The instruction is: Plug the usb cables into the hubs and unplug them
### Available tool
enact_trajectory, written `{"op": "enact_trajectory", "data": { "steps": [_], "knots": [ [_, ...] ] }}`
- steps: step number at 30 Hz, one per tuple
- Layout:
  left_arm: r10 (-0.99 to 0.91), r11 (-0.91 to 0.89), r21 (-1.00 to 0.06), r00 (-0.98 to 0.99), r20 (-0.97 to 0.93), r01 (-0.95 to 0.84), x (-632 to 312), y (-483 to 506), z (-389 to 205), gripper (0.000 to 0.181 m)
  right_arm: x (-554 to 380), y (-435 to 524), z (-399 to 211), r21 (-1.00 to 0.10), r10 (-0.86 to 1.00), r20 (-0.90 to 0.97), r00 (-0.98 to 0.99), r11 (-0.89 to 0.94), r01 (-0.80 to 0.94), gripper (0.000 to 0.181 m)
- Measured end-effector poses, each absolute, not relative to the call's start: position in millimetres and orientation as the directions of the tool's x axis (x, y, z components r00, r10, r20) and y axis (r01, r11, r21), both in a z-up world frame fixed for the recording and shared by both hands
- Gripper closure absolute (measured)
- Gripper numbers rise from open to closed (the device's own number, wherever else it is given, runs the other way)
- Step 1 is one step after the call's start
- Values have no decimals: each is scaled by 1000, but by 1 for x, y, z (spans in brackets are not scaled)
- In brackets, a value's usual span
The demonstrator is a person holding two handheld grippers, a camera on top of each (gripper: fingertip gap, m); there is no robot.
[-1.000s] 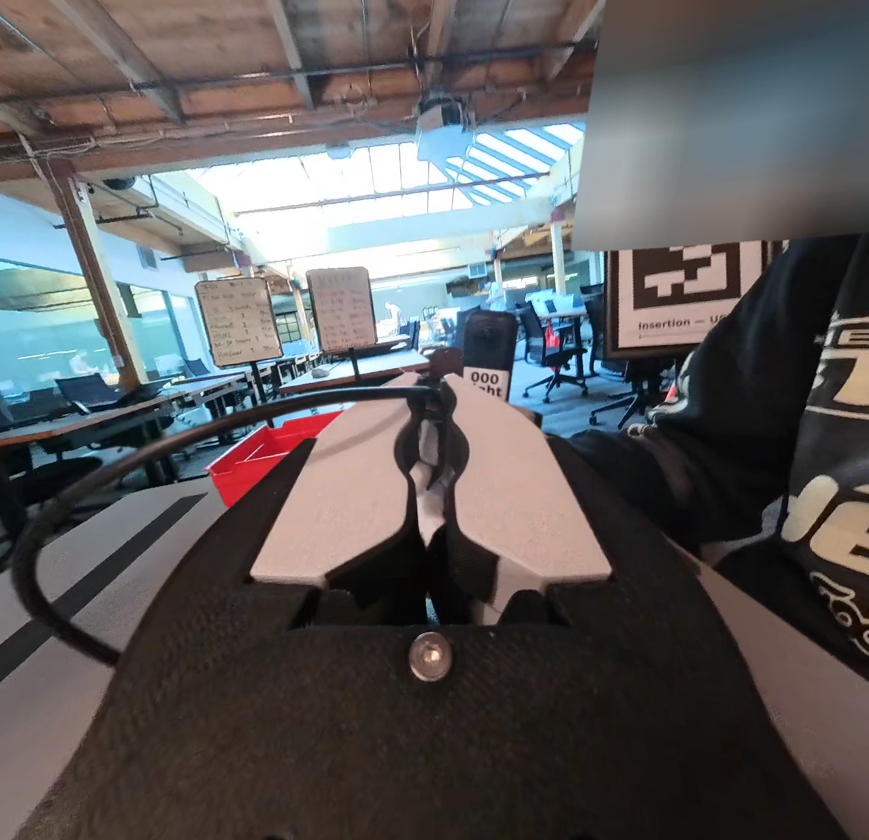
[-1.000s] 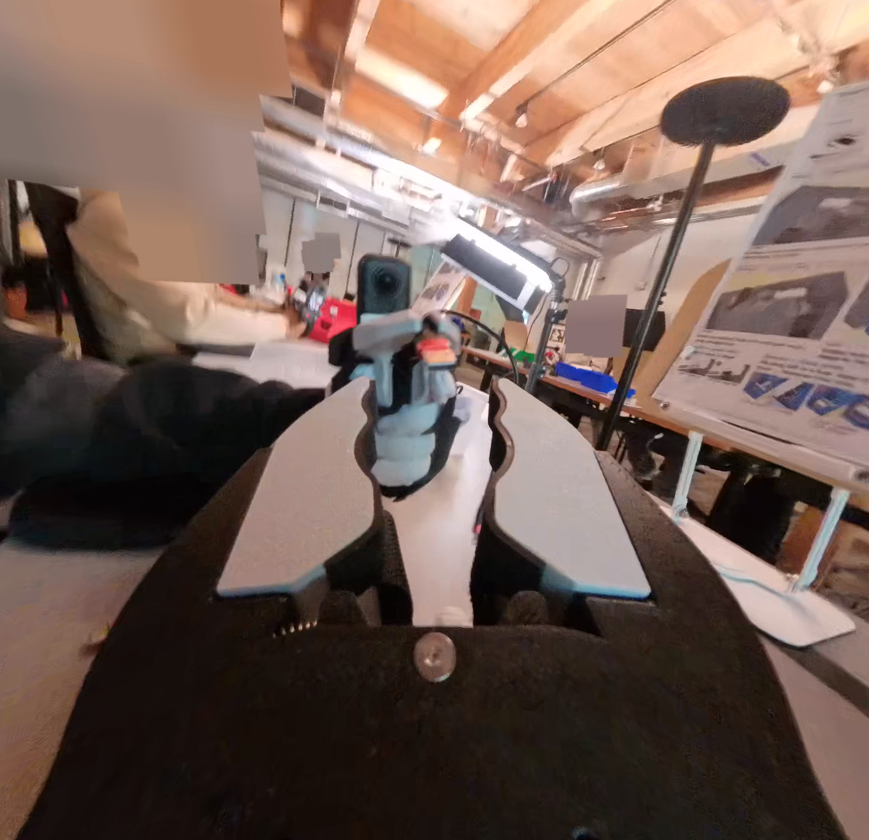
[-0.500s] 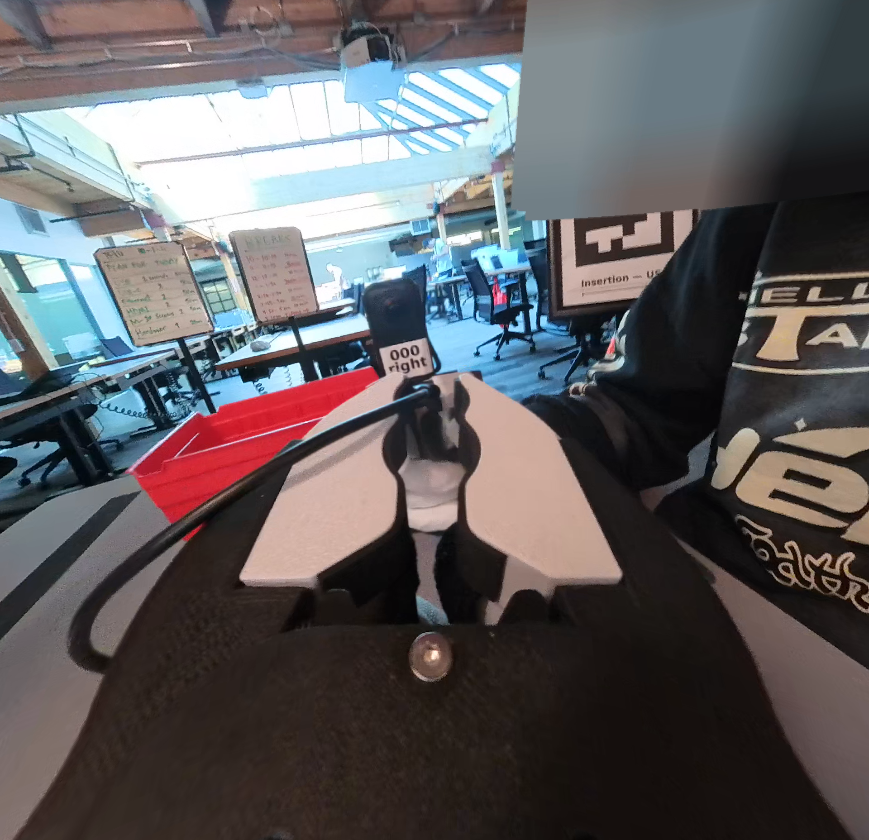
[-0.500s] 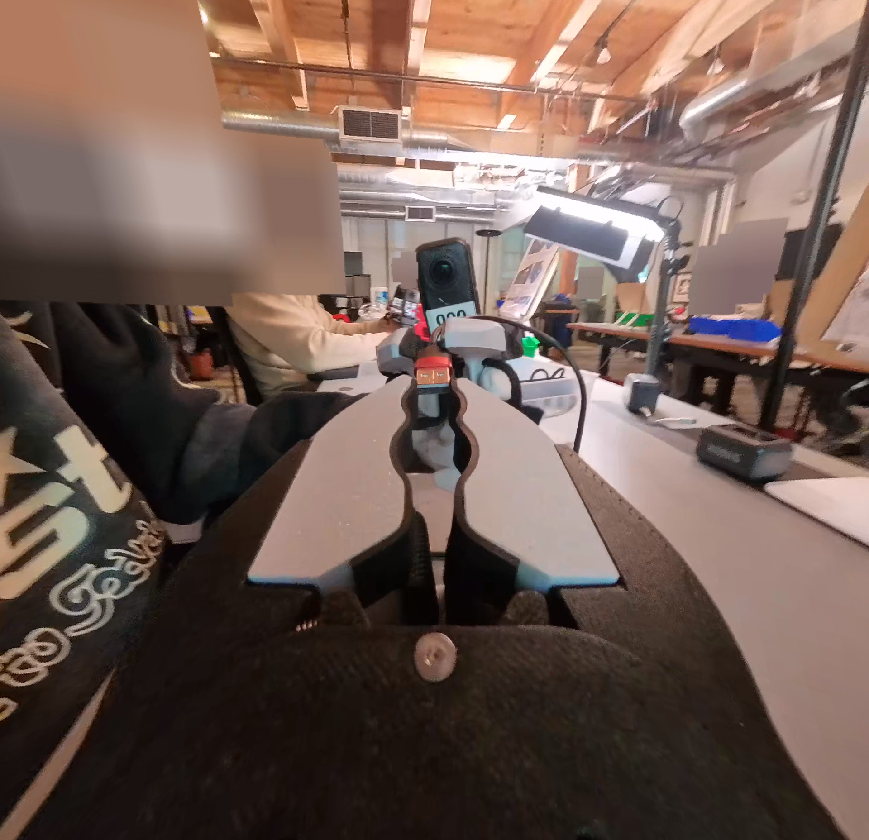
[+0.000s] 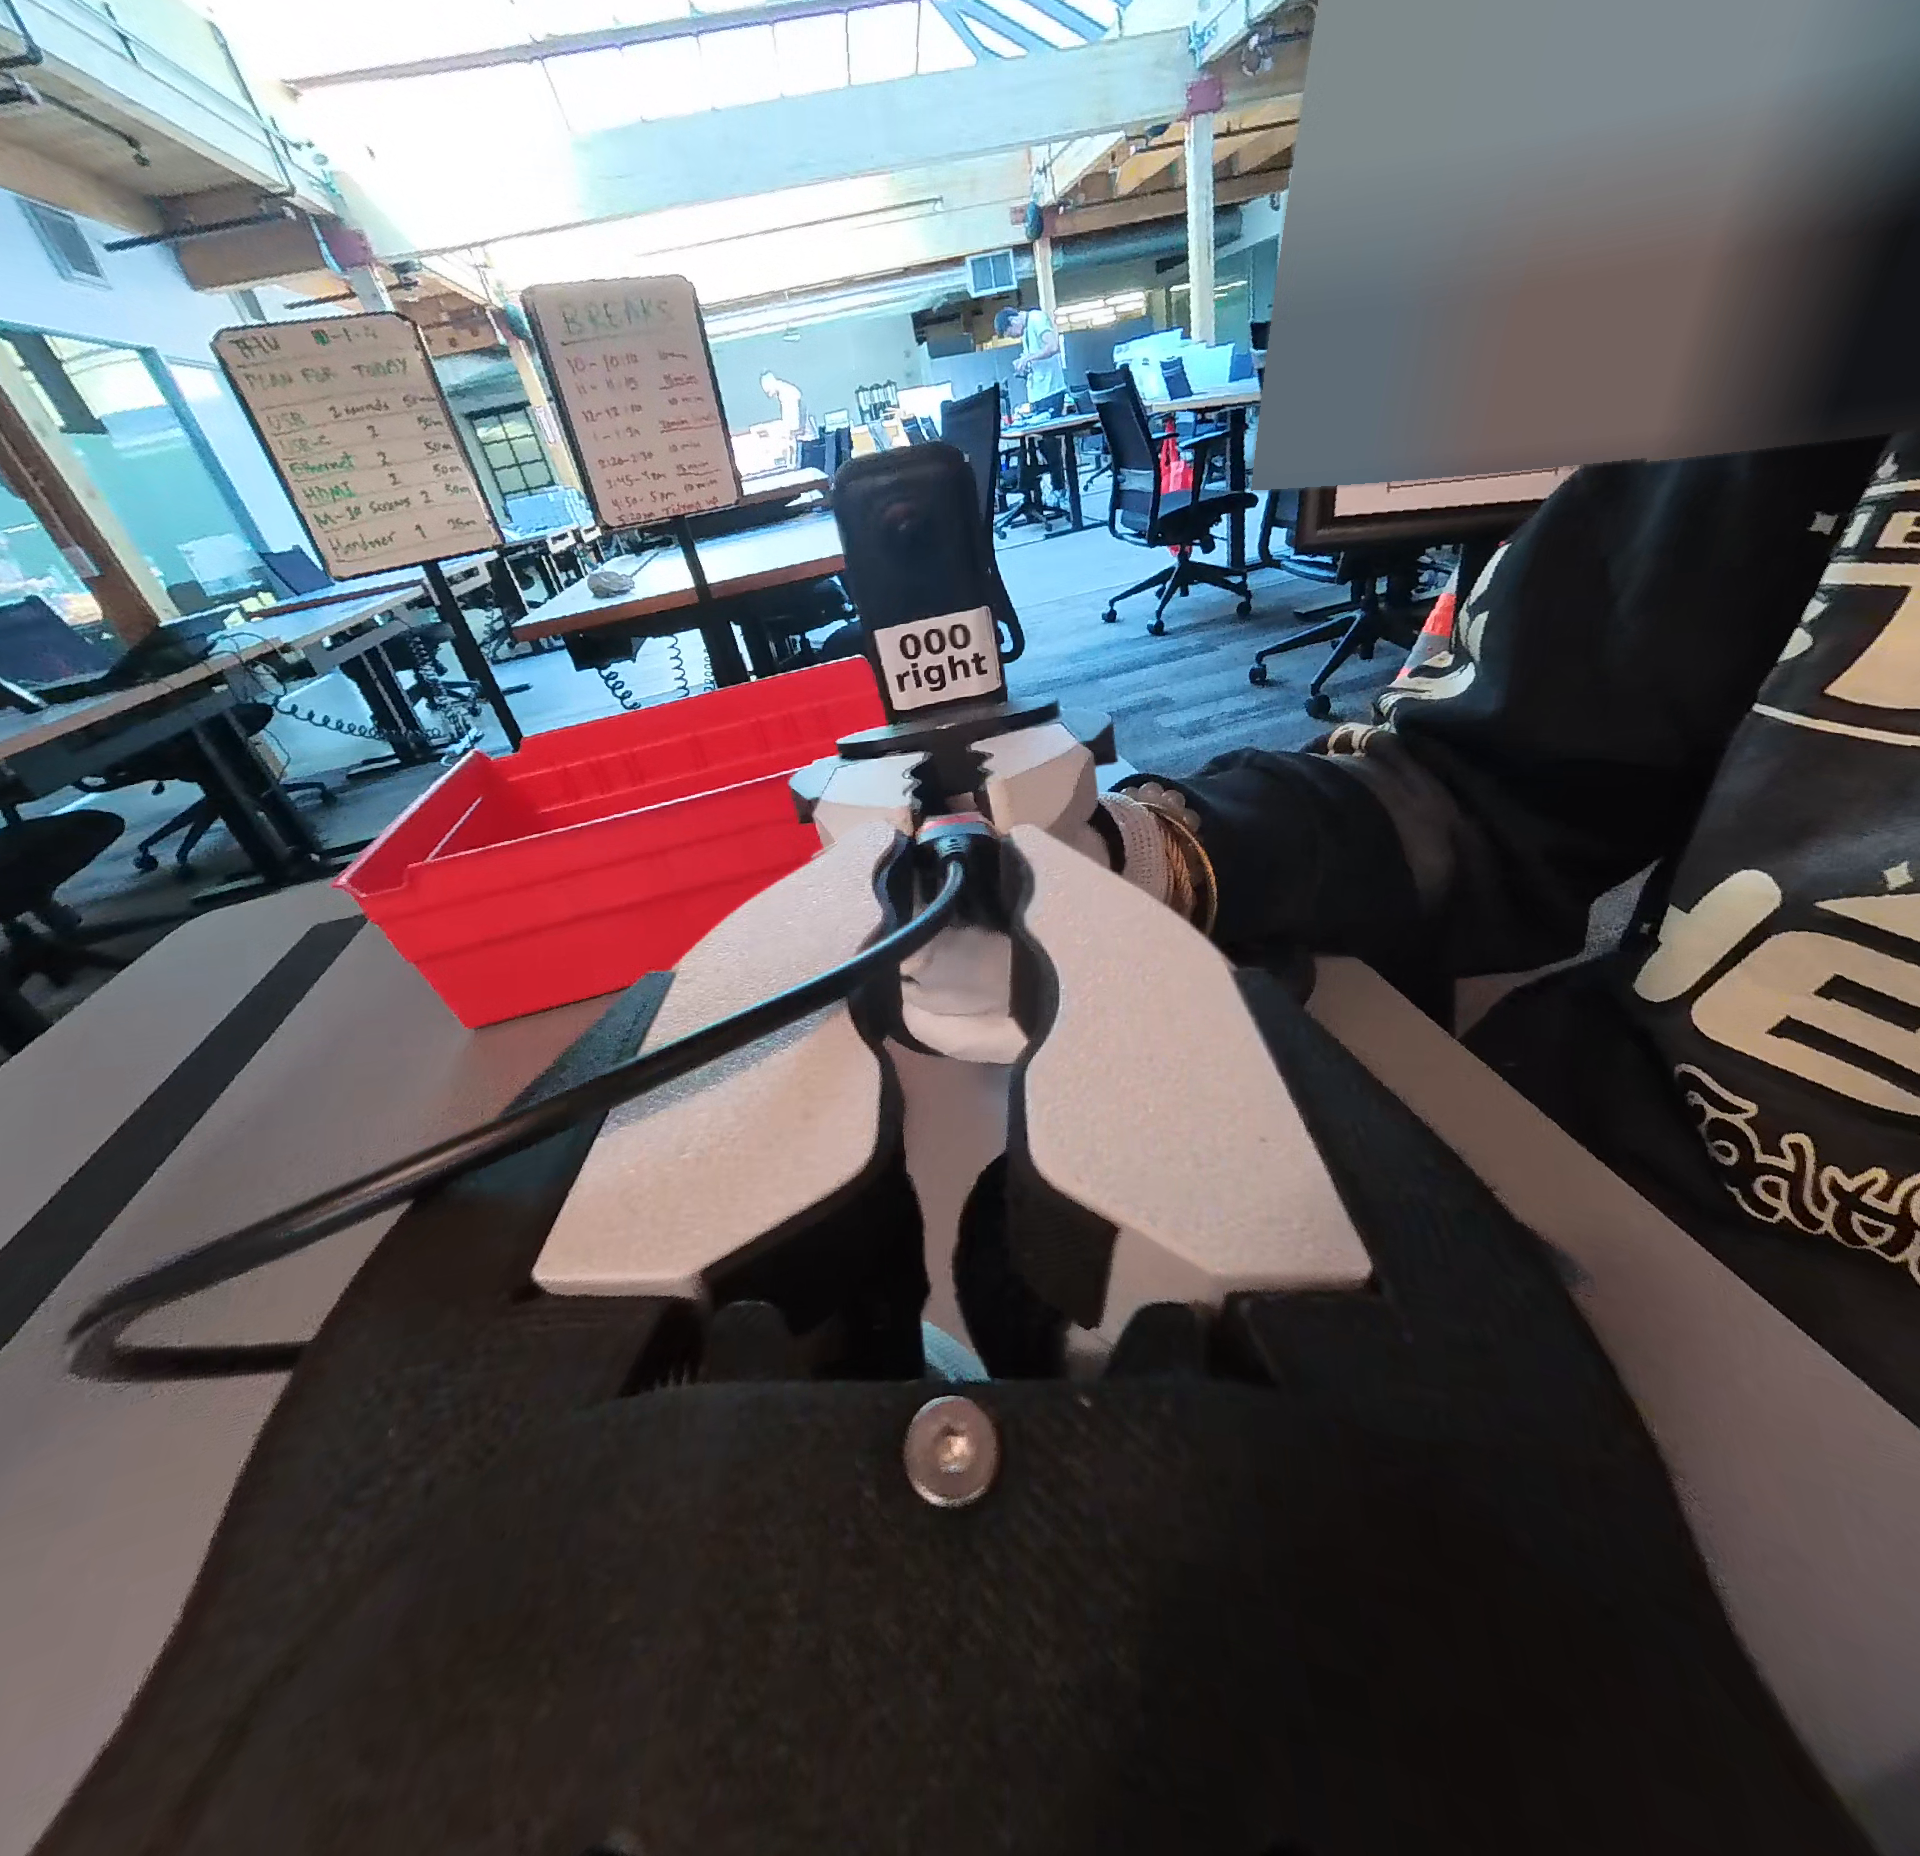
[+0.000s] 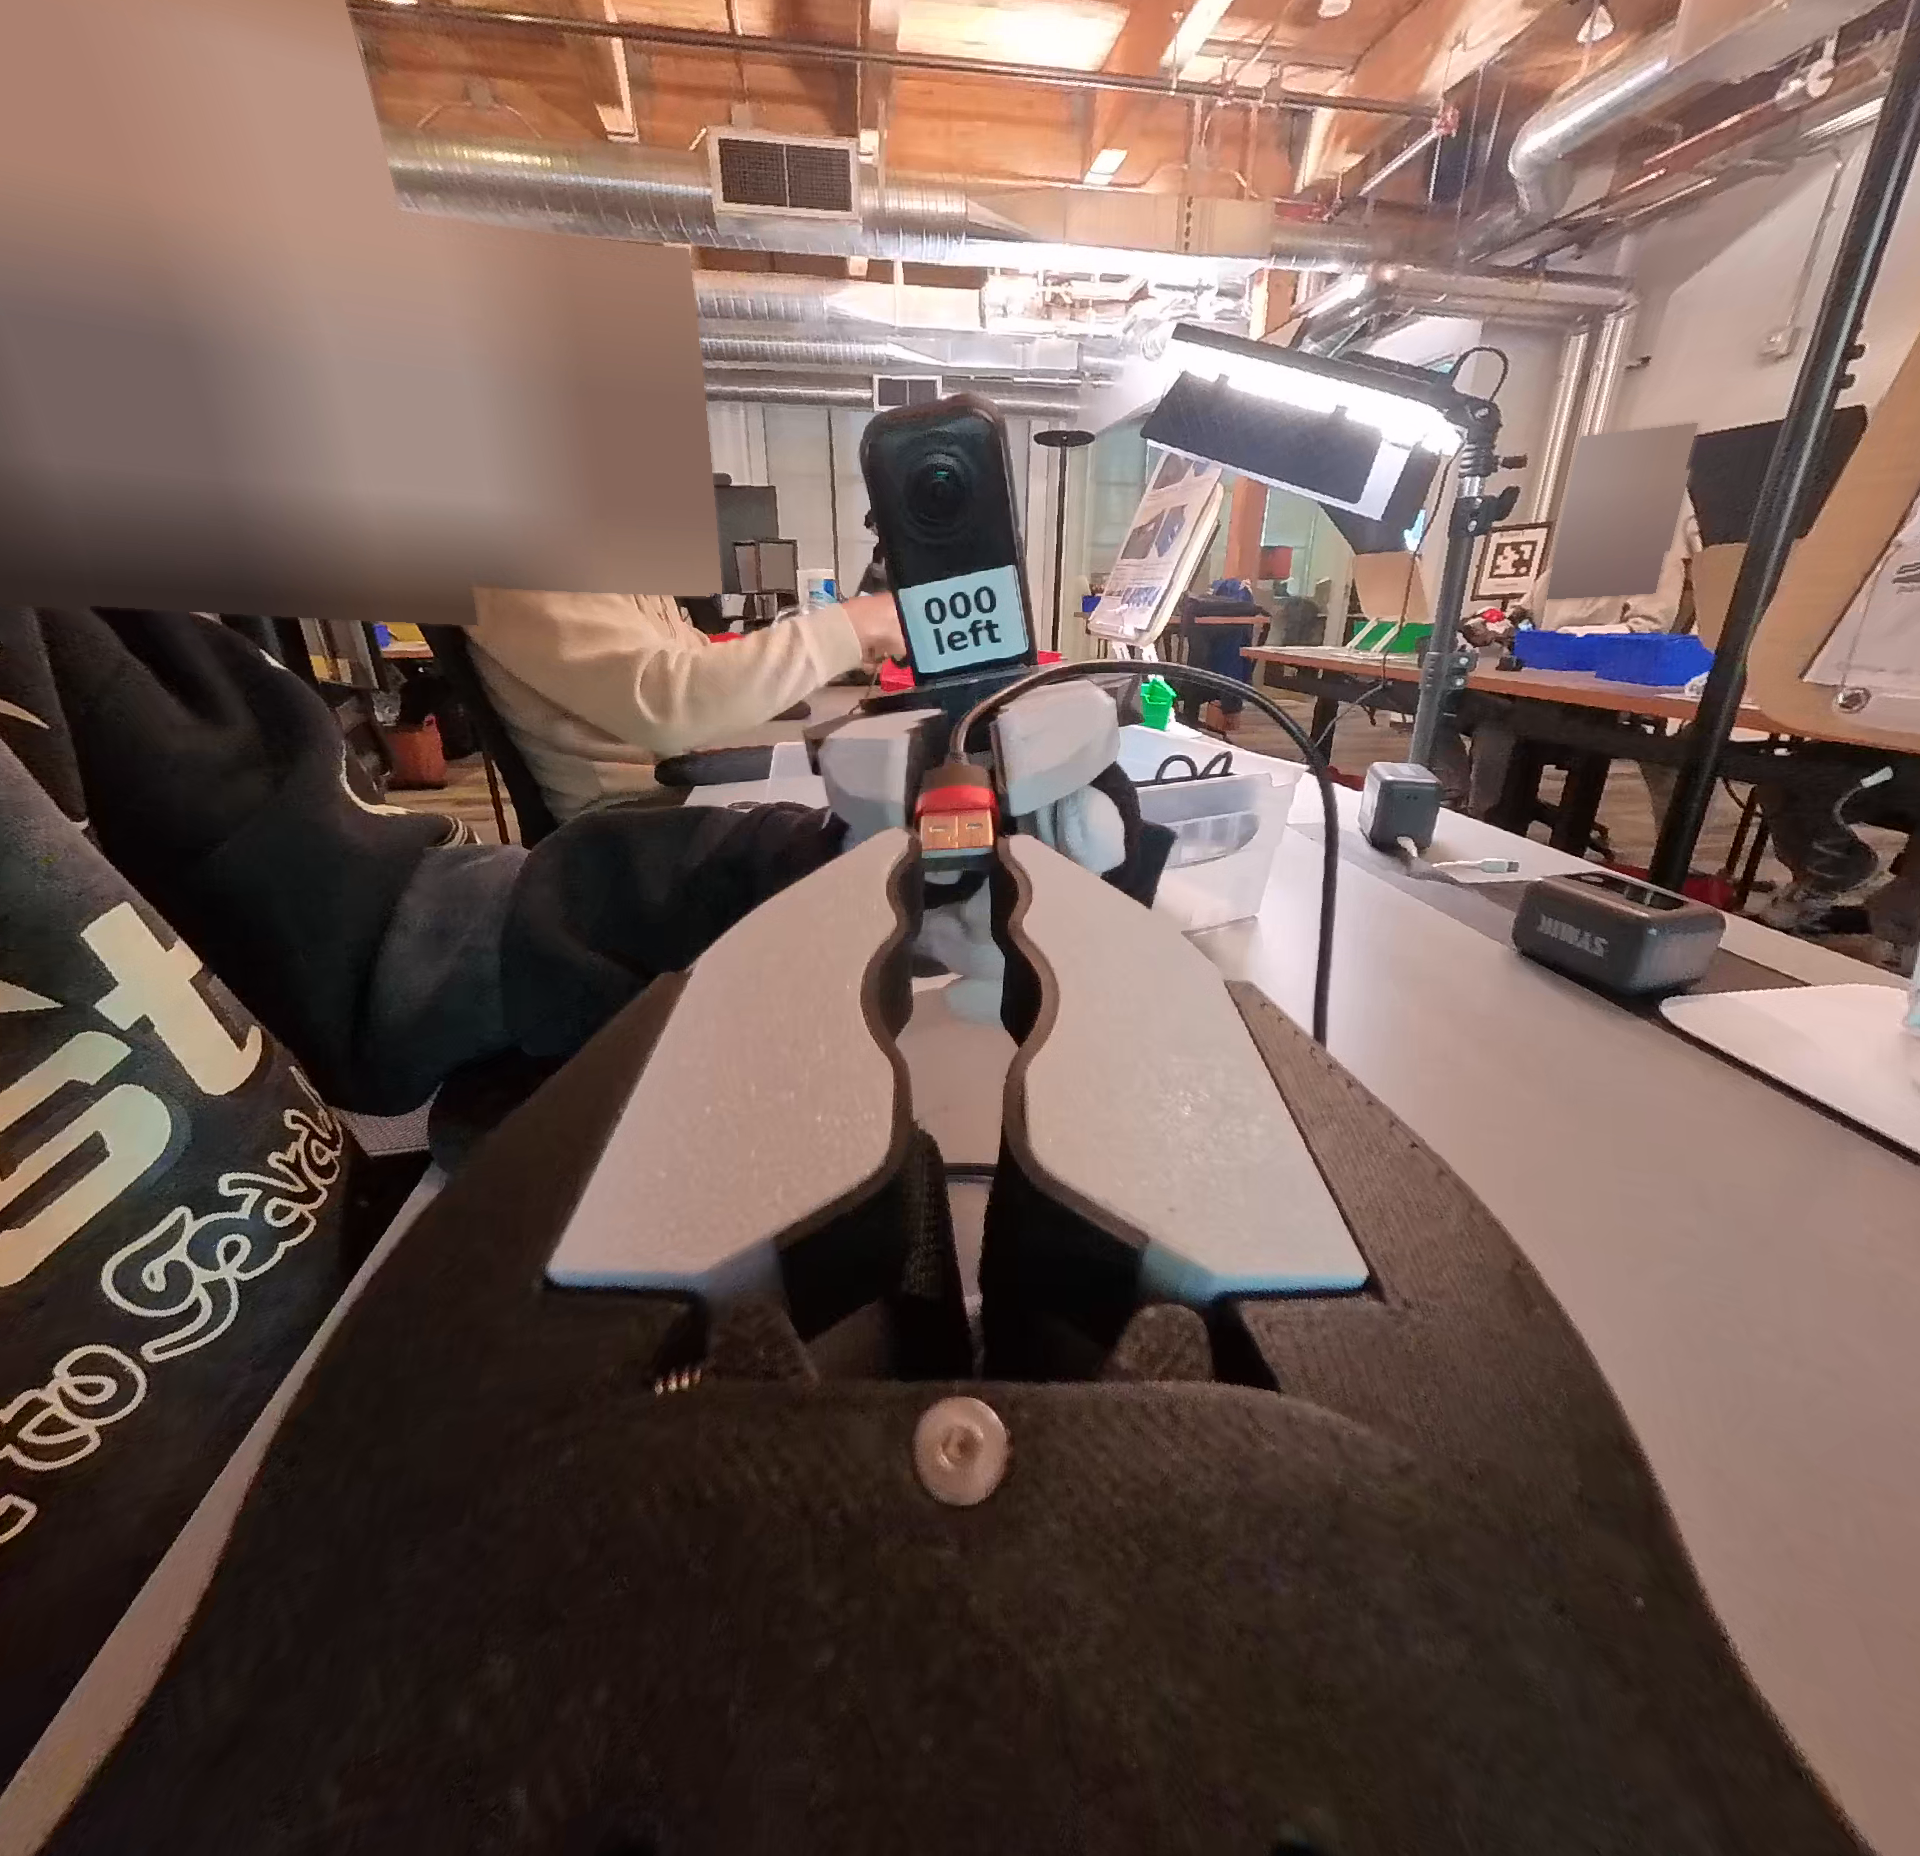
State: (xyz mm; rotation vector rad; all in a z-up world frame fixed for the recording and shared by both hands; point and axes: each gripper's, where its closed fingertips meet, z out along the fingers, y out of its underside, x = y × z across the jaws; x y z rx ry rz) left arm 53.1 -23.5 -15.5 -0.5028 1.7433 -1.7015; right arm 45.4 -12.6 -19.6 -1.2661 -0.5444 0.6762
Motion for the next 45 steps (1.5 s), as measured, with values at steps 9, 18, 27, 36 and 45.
{"op": "enact_trajectory", "data": {
  "steps": [9,18,27,36,45],
  "knots": [
    [-858,141,-967,-460,-227,214,69,21,-3,167,125,12,-45,-999,341,-33,939,-23,-26,118],
    [-919,118,-954,-334,-210,274,64,47,11,166,153,-24,-153,-778,259,-14,966,-610,152,122],
    [-921,147,-958,-320,-224,247,69,47,3,166,152,-14,-184,-651,269,102,958,-710,269,149],
    [-922,346,-889,-67,-381,299,75,28,27,167,158,5,-112,-923,143,-143,979,-377,-79,150],
    [-861,491,-844,-32,-508,215,99,-8,-4,166,156,1,-52,-946,201,-321,926,-21,-324,150]
  ]
}}
